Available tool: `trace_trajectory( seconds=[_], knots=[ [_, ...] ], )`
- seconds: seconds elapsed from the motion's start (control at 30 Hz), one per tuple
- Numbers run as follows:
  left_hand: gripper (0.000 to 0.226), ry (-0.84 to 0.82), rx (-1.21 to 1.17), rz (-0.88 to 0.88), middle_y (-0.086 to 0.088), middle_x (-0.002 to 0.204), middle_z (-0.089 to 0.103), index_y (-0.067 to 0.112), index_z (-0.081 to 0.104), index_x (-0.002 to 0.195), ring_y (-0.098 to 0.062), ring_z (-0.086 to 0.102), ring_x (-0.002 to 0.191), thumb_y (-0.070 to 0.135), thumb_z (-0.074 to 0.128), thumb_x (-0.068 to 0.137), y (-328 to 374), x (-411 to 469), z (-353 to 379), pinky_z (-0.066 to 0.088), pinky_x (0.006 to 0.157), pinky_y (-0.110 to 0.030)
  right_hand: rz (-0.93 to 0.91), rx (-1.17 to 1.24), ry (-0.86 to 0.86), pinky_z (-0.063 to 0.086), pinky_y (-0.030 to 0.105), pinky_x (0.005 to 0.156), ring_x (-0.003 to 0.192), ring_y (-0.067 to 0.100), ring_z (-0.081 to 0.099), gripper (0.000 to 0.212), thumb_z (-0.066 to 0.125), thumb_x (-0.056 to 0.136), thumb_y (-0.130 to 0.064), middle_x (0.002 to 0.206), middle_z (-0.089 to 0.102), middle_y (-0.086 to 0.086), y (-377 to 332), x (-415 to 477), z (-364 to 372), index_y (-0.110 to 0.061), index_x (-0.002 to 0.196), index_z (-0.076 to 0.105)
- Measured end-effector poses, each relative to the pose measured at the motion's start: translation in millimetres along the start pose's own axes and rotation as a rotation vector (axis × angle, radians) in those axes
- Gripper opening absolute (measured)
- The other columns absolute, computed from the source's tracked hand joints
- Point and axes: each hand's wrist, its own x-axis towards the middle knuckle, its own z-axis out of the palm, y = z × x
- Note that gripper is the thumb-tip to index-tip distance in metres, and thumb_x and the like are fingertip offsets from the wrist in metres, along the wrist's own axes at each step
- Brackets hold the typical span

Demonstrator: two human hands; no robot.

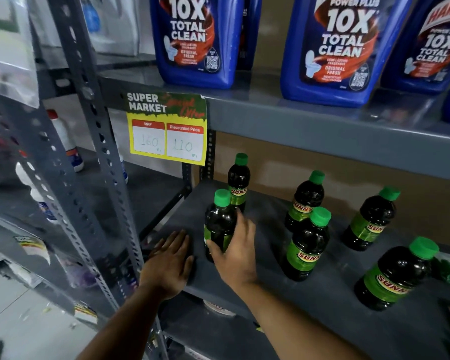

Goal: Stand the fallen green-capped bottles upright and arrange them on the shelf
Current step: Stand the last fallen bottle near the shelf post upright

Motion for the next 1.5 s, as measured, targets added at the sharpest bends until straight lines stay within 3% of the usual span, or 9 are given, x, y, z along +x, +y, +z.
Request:
trace_trajectory(
  seconds=[0.1, 0.23, 0.33, 0.43, 0.6, 0.7, 0.93, 1.13, 1.5],
  knots=[
    [0.074, 0.003, -0.013, 0.000, -0.002, 0.161, 0.013, 0.018, 0.014, 0.151, -0.016, 0.005, 0.148, 0.057, 0.003, 0.088, 1.1, -1.1, -1.0, 0.006, 0.121, -0.036, 0.033, 0.057, -0.034, 0.036, 0.029, 0.108, 0.129, 0.014, 0.039, 0.100, 0.082, 0.069, -0.025, 0.136, 0.039, 0.005, 8.8, 4.9, -3.0, -0.014, 0.150, 0.025],
    [0.073, 0.005, -0.017, -0.003, 0.001, 0.162, 0.009, 0.020, 0.011, 0.151, -0.014, 0.001, 0.148, 0.056, 0.003, 0.088, 1.9, -0.8, -2.7, 0.003, 0.121, -0.034, 0.097, 0.255, -0.337, 0.038, 0.017, 0.104, 0.126, -0.006, 0.048, 0.106, 0.075, 0.068, -0.005, 0.132, 0.052, -0.026, 31.6, 20.1, -15.7, -0.027, 0.152, 0.016],
    [0.073, -0.013, -0.014, -0.001, 0.001, 0.162, 0.007, 0.020, 0.010, 0.151, -0.013, -0.001, 0.148, 0.056, 0.003, 0.088, 1.9, -0.5, -3.7, 0.003, 0.121, -0.036, 0.200, 0.207, -0.433, 0.045, 0.025, 0.094, 0.106, -0.010, 0.059, 0.082, 0.077, 0.065, -0.009, 0.117, 0.062, -0.016, 38.9, 26.8, -17.0, -0.044, 0.130, 0.040],
    [0.074, -0.018, -0.014, -0.003, 0.001, 0.162, 0.006, 0.019, 0.010, 0.151, -0.014, -0.001, 0.148, 0.056, 0.002, 0.088, 2.2, -1.3, -4.9, 0.004, 0.121, -0.037, 0.234, 0.103, -0.307, 0.049, 0.024, 0.089, 0.102, -0.004, 0.060, 0.073, 0.086, 0.050, -0.036, 0.112, 0.061, -0.010, 28.6, 25.4, -9.6, -0.049, 0.109, 0.046],
    [0.075, -0.029, -0.018, -0.008, 0.001, 0.162, 0.004, 0.019, 0.009, 0.152, -0.014, -0.003, 0.148, 0.057, 0.002, 0.088, 3.3, -1.1, -5.1, 0.003, 0.122, -0.037, 0.186, 0.069, -0.304, 0.052, 0.030, 0.084, 0.094, -0.003, 0.062, 0.068, 0.082, 0.056, -0.022, 0.106, 0.062, -0.009, 41.3, 18.0, -2.0, -0.039, 0.113, 0.048],
    [0.074, -0.034, 0.002, -0.006, 0.002, 0.162, 0.003, 0.019, 0.008, 0.151, -0.014, -0.003, 0.148, 0.057, 0.001, 0.088, 2.2, -0.4, -4.7, 0.003, 0.121, -0.037, 0.201, -0.021, -0.194, 0.051, 0.034, 0.089, 0.101, 0.009, 0.061, 0.079, 0.087, 0.044, -0.048, 0.108, 0.063, -0.008, 34.7, 21.4, -2.8, -0.034, 0.112, 0.049],
    [0.074, -0.034, -0.014, -0.007, 0.002, 0.162, 0.004, 0.020, 0.007, 0.151, -0.014, -0.003, 0.148, 0.058, 0.002, 0.088, 2.0, -1.2, -3.7, 0.002, 0.121, -0.037, 0.201, -0.217, -0.082, 0.042, 0.042, 0.099, 0.114, 0.023, 0.054, 0.088, 0.075, 0.043, -0.069, 0.113, 0.065, -0.004, 33.0, 13.1, -4.9, -0.029, 0.118, 0.049],
    [0.074, -0.034, -0.004, -0.003, 0.000, 0.162, 0.005, 0.019, 0.007, 0.151, -0.014, -0.003, 0.148, 0.058, 0.001, 0.088, 1.3, -1.1, -3.8, 0.001, 0.121, -0.036, 0.163, -0.246, -0.093, 0.044, 0.044, 0.095, 0.112, 0.025, 0.057, 0.072, 0.070, 0.055, -0.070, 0.112, 0.066, -0.007, 40.8, 9.9, -1.4, -0.031, 0.114, 0.055],
    [0.074, -0.066, 0.006, -0.023, 0.000, 0.162, 0.000, 0.020, 0.002, 0.151, -0.013, -0.007, 0.147, 0.059, 0.000, 0.088, 2.0, 0.6, -5.3, 0.000, 0.120, -0.037, 0.179, -0.190, -0.061, 0.033, 0.048, 0.108, 0.132, 0.029, 0.043, 0.101, 0.074, 0.065, -0.066, 0.140, 0.051, 0.006, 31.0, -11.5, -11.3, -0.017, 0.145, 0.036]
  ],
)
